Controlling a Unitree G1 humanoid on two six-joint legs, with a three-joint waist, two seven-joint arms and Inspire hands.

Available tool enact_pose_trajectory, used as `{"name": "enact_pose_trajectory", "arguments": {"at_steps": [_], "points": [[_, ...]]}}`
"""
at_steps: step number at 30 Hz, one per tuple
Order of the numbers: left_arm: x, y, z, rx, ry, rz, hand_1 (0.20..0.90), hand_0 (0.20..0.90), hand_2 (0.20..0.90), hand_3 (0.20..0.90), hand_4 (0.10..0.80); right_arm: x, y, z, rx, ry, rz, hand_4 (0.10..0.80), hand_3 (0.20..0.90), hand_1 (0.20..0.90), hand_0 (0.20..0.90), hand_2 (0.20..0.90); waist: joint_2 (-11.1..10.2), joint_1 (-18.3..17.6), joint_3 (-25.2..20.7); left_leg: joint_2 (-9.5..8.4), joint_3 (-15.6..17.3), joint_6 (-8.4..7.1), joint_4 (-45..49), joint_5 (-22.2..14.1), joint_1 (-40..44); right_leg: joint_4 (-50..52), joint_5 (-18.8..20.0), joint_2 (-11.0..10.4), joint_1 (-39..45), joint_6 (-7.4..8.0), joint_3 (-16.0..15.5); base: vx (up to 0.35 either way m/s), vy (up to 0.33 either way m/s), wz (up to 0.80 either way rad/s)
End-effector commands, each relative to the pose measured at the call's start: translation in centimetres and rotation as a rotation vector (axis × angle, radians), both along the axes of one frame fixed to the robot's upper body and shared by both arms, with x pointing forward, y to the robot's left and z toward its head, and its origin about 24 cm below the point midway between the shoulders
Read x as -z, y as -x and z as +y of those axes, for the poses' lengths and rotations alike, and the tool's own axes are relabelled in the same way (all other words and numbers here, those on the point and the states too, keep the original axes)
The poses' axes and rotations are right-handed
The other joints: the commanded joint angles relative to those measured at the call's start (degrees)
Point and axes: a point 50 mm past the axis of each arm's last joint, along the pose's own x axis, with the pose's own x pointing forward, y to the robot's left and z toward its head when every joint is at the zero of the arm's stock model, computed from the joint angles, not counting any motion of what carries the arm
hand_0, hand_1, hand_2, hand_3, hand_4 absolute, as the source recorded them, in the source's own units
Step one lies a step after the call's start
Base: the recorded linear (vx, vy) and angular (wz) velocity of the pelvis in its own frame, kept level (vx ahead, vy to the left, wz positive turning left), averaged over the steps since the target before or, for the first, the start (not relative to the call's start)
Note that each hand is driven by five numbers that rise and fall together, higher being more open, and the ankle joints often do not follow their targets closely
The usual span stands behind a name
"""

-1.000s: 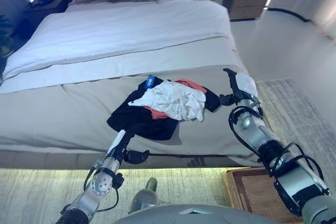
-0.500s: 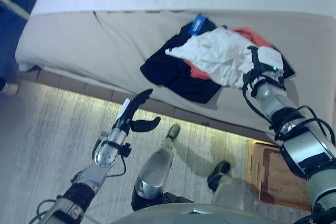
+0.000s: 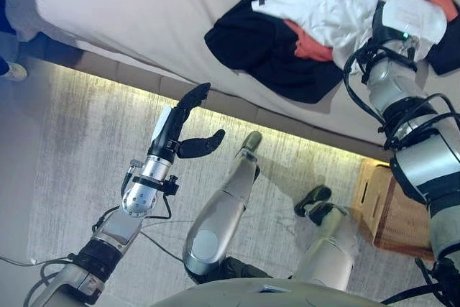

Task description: Pick up the clothes from the bed and place them into the basket

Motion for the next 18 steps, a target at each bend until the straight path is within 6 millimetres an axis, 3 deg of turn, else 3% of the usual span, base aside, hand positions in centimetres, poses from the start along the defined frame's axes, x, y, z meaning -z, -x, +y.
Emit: {"name": "enact_pose_trajectory", "arguments": {"at_steps": [1, 5, 6, 7, 18], "points": [[-4.64, 0.70, 0.32, 0.020, 0.141, -0.235, 0.900, 0.900, 0.900, 0.900, 0.800, -2.83, 0.27, -0.72, 0.040, 0.016, -0.026, 0.800, 0.900, 0.900, 0.900, 0.900, 0.94, 1.54, -1.13, -0.21, 0.42, 3.16, 6.33, -5.65, -3.77, 9.88, -0.70, 2.85, -3.83, -2.91, 2.97, -0.029, 0.018, -0.08], [-4.78, 0.68, 0.33, 0.023, 0.161, -0.239, 0.900, 0.900, 0.900, 0.900, 0.800, -3.15, 0.24, -0.79, 0.045, 0.008, -0.019, 0.800, 0.900, 0.900, 0.900, 0.900, 1.36, 1.48, -1.13, -0.55, 0.96, 3.76, 9.52, -6.83, -6.14, 12.95, -1.58, 3.45, -7.04, -3.41, 4.12, -0.019, 0.015, -0.03], [-4.81, 0.65, 0.51, 0.020, 0.161, -0.238, 0.900, 0.900, 0.900, 0.900, 0.800, -3.49, 0.25, -0.73, 0.041, 0.013, -0.032, 0.328, 0.428, 0.495, 0.495, 0.495, 1.42, 1.26, -1.13, -0.52, 1.19, 4.06, 9.99, -6.95, -6.52, 13.40, -1.78, 3.85, -7.57, -3.56, 4.44, -0.027, 0.024, -0.04], [-4.88, 0.62, 0.61, 0.017, 0.166, -0.239, 0.900, 0.900, 0.900, 0.900, 0.800, -3.71, 0.23, -0.60, 0.036, 0.018, -0.039, 0.100, 0.200, 0.300, 0.300, 0.300, 1.36, 1.15, -1.13, -0.36, 1.41, 4.10, 10.17, -7.03, -6.74, 13.60, -1.92, 4.12, -7.88, -3.64, 4.67, -0.026, 0.019, -0.05], [-4.85, 0.69, 0.96, 0.010, 0.142, -0.238, 0.900, 0.900, 0.900, 0.900, 0.800, -2.93, 0.30, -0.30, 0.004, 0.024, -0.103, 0.100, 0.200, 0.300, 0.300, 0.300, -0.56, 0.10, -1.13, 2.20, 2.12, 3.44, 3.08, -4.86, 0.66, 5.75, -0.25, 5.34, 0.62, -3.15, 3.23, 0.003, -0.027, -0.06]]}}
